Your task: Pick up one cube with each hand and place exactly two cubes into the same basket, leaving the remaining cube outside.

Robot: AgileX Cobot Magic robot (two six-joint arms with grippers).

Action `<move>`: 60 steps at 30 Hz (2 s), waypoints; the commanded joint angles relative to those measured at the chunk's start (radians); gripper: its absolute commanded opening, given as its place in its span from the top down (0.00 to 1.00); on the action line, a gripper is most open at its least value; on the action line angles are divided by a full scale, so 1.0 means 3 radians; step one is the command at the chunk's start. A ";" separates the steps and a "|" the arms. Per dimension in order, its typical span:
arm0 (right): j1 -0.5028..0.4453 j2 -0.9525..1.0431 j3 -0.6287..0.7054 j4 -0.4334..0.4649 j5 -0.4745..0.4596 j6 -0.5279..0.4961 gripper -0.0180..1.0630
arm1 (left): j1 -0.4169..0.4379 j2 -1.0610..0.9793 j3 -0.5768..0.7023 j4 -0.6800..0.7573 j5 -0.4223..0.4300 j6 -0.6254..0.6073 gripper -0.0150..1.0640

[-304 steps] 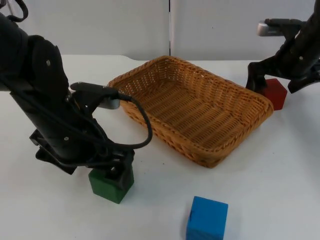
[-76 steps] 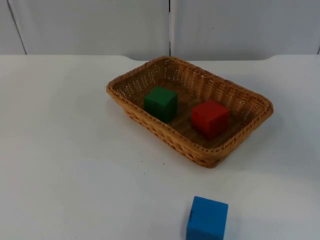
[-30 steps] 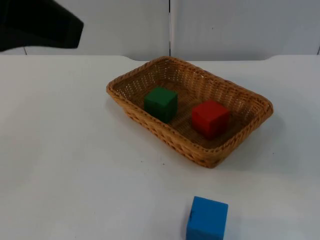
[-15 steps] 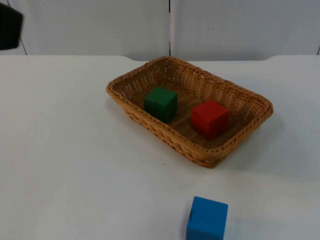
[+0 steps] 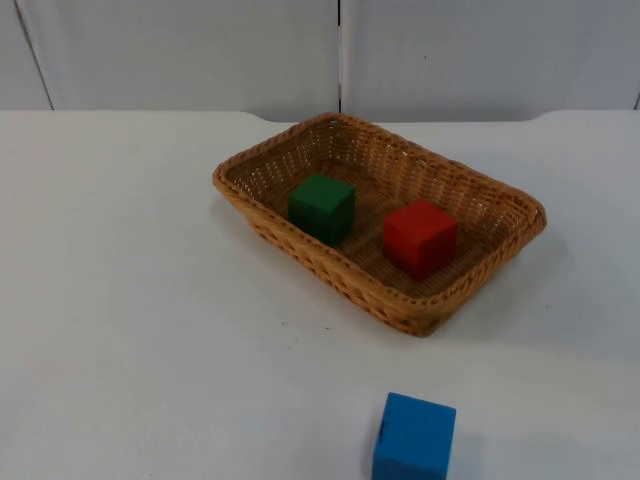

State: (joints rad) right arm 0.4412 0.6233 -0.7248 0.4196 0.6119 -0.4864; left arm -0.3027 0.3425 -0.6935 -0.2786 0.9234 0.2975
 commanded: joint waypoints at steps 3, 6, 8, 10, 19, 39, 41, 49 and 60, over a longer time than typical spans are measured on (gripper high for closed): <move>0.0005 -0.0201 0.0131 0.0006 -0.0008 0.0013 0.34 | 0.0006 -0.0270 0.0022 0.0210 0.0132 -0.0190 0.21; 0.0005 -0.0293 0.0222 0.0006 -0.0008 0.0093 0.34 | 0.0006 -0.0418 0.0074 0.0277 0.0126 -0.0265 0.21; 0.0005 -0.0372 0.0299 0.0006 -0.0008 0.0110 0.34 | 0.0006 -0.0543 0.0166 0.0297 0.0126 -0.0355 0.21; 0.0005 -0.0442 0.0363 0.0006 -0.0008 0.0110 0.34 | 0.0006 -0.0672 0.0299 0.0297 0.0126 -0.0405 0.21; 0.0005 -0.0732 0.0432 -0.0025 0.0115 0.0176 0.34 | 0.0006 -0.1100 0.0433 0.0466 0.0369 -0.0520 0.21; 0.0005 -0.1209 0.0432 -0.0466 0.0588 0.0554 0.34 | 0.0006 -0.1142 0.0634 0.0728 0.0486 -0.0795 0.21; 0.0005 -0.1238 0.0432 -0.0630 0.0682 0.0725 0.34 | 0.0006 -0.1142 0.0656 0.0728 0.0504 -0.0795 0.21; 0.0005 -0.1243 0.0432 -0.0721 0.0971 0.0845 0.34 | 0.0006 -0.1142 0.0660 0.0728 0.0502 -0.0795 0.21; 0.0005 -0.1396 0.0432 -0.0954 0.1225 0.1001 0.34 | 0.0006 -0.1142 0.0660 0.0728 0.0502 -0.0795 0.21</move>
State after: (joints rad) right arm 0.4436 0.2282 -0.5974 0.1403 0.9759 -0.1947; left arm -0.3027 0.0040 -0.4994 -0.0642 1.0748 0.0671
